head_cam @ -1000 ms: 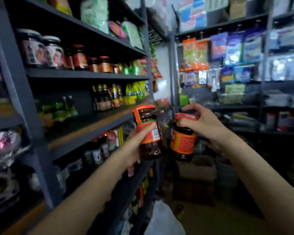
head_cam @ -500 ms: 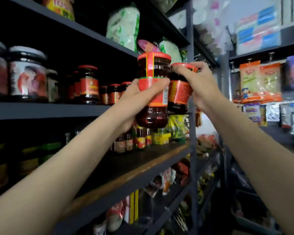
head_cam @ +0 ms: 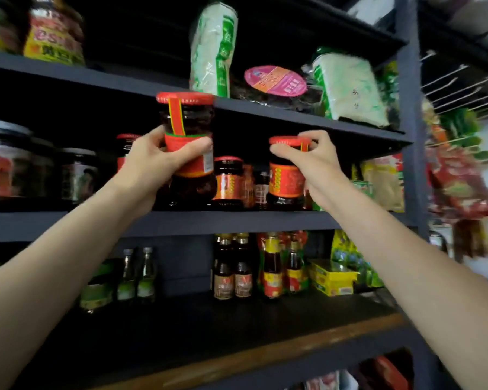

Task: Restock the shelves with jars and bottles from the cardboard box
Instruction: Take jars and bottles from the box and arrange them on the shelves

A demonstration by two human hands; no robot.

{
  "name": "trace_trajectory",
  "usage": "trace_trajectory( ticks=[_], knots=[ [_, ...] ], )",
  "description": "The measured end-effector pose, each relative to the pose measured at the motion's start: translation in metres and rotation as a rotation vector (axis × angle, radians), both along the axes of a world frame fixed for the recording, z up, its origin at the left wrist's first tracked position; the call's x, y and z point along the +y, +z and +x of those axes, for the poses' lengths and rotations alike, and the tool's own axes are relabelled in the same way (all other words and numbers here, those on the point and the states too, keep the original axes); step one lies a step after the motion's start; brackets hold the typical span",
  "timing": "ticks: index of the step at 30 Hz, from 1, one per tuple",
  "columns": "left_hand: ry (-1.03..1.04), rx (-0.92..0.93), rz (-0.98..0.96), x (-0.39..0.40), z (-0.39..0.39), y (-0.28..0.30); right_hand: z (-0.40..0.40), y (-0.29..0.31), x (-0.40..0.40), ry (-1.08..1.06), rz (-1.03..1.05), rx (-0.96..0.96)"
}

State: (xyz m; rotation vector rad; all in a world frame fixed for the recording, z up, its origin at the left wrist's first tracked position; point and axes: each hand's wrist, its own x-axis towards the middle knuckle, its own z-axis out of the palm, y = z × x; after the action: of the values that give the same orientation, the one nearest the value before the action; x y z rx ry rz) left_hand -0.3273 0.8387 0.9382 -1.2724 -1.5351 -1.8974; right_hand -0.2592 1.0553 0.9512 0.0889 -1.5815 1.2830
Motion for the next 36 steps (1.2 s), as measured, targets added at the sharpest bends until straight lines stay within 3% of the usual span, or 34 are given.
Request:
trace_trajectory(
  ticks=[4, 11, 16, 19, 23, 31, 36],
  knots=[
    [0.137, 0.024, -0.049, 0.005, -0.002, 0.0, -0.023, 0.001, 0.015, 0.092, -0.12, -0.03],
    [0.185, -0.043, -0.183, 0.012, -0.007, 0.004, -0.046, 0.013, 0.019, 0.288, -0.033, -0.276],
    [0.229, -0.24, -0.271, 0.012, -0.025, 0.014, -0.051, 0.001, 0.027, 0.117, 0.22, -0.429],
    [0.216, -0.345, -0.297, 0.01, -0.036, 0.014, -0.052, -0.004, 0.027, 0.041, 0.221, -0.361],
    [0.28, -0.377, -0.312, 0.008, -0.05, 0.018, -0.052, -0.006, 0.02, 0.176, 0.174, -0.317],
    [0.456, -0.252, -0.307, 0.015, -0.061, 0.016, -0.06, -0.007, -0.015, 0.299, 0.241, -0.263],
    [0.377, -0.264, -0.506, 0.005, -0.065, 0.005, -0.056, -0.004, -0.015, 0.189, 0.328, -0.308]
  ],
)
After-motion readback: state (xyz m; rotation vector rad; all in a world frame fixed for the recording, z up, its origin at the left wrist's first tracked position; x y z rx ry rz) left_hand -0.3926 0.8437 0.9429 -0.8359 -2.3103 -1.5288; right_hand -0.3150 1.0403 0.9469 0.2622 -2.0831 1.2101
